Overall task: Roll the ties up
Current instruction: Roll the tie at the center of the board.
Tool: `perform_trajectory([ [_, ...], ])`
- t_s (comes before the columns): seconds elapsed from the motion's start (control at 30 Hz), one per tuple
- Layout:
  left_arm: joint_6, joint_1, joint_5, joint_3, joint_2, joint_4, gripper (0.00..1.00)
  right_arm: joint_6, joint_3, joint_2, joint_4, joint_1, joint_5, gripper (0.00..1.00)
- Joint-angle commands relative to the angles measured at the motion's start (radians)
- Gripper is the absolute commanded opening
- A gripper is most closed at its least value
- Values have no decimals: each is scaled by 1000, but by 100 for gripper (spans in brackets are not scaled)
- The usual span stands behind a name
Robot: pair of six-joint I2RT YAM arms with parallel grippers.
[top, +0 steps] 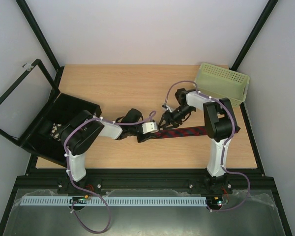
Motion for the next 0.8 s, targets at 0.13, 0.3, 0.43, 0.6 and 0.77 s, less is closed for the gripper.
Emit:
perform_trajectory([
  [0.13,16,-9,-59,-25,18,-145,31,56,16,25,-6,80,52,43],
  [0.3,27,-14,-61,-20,27,-147,31,60,29,64,9,83,121,25],
  [0.43,31,-14,-67,-11,29,-159,33,37,10,86,4,78,144,5],
  [0.6,20,2,-33,-3,2,-177,53,4,-60,69,38,45,171,1],
  [0.77,-1,6,34,-11,-71,-151,71,-50,-88,85,57,-5,180,1],
])
